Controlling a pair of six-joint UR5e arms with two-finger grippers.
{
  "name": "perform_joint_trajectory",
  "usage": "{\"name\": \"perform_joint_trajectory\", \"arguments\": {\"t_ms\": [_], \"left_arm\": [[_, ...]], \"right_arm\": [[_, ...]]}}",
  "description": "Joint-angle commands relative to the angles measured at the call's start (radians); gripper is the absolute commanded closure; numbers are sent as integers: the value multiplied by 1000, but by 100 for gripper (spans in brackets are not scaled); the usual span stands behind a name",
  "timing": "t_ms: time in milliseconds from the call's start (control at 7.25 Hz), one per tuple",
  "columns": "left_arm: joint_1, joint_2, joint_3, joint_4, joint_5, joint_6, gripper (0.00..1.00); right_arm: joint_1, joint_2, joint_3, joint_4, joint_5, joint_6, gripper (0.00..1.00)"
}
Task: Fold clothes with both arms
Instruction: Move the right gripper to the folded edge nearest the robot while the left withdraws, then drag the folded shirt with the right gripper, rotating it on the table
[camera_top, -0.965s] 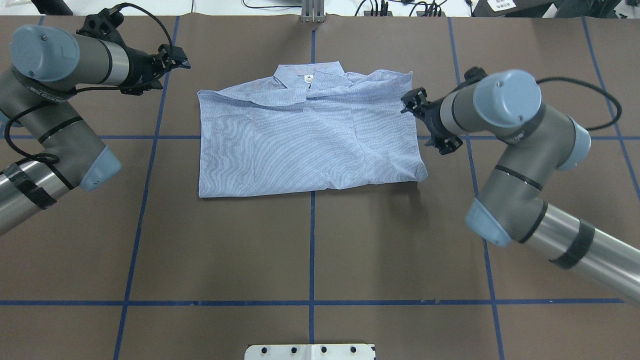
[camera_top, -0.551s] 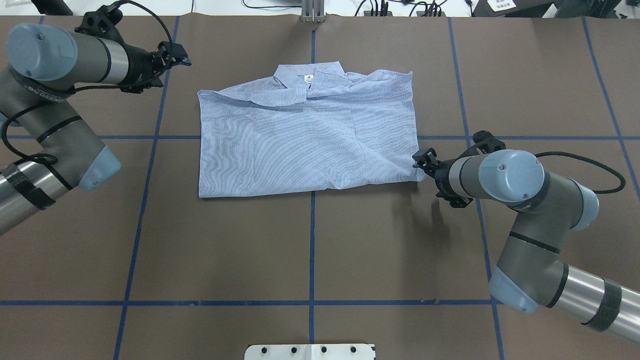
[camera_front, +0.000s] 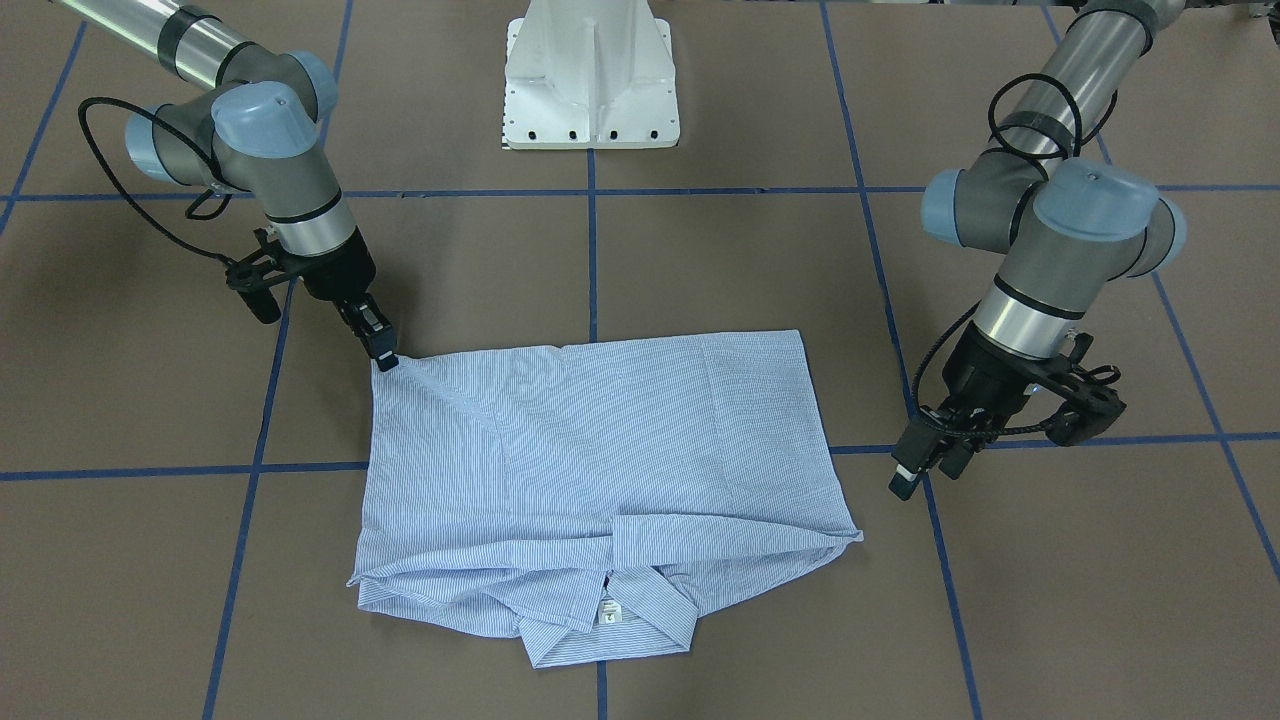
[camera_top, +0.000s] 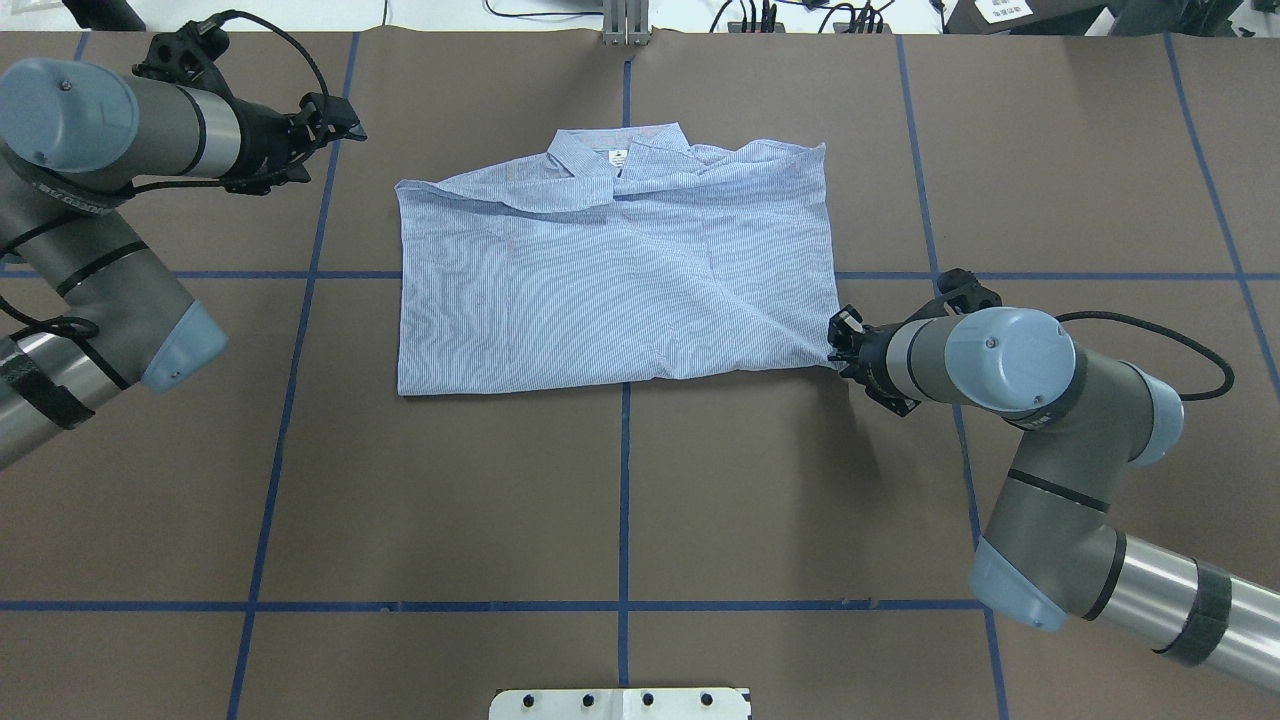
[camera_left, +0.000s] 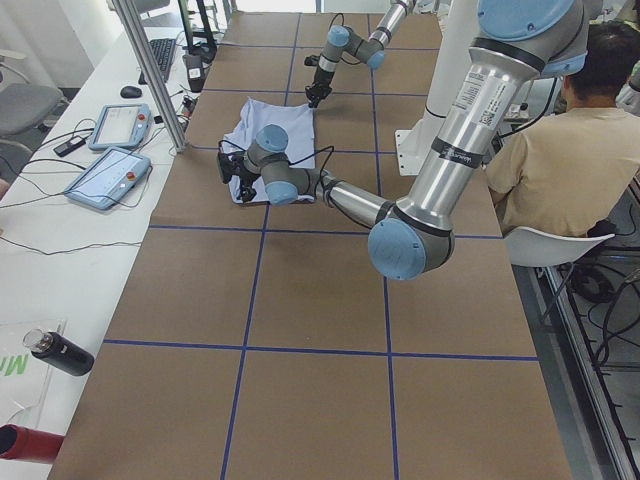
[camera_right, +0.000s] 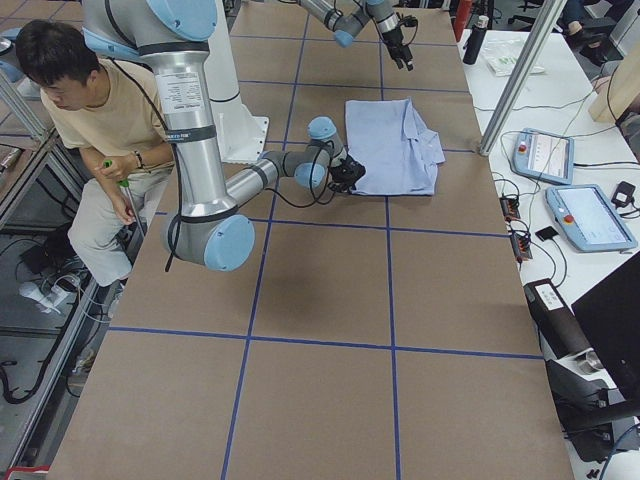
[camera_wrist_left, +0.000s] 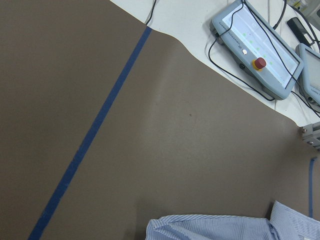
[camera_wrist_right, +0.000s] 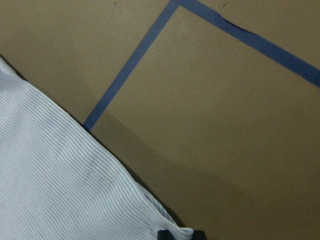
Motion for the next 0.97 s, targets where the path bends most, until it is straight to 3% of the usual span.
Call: {"name": "perform_joint_trajectory", "arguments": {"t_ms": [0, 138, 276, 414, 551, 827], "left_arm": [[0, 2, -1, 0, -1, 0, 7], [0, 3, -1, 0, -1, 0, 7], [0, 5, -8, -2, -7, -1, 7], [0, 5, -31, -3, -11, -1, 7], [3, 3, -45, -6, -14, -9, 7], [12, 2, -85, -9, -11, -50, 1]], "right_arm": [[23, 18, 0, -1, 15, 1, 100], [37, 16, 8, -1, 54, 1, 100], [42, -24, 84, -7, 87, 3, 100], [32, -153, 237, -10, 105, 6, 100], [-42, -273, 364, -7, 172, 45, 100], [-301, -323, 428, -8, 231, 49, 100]]}}
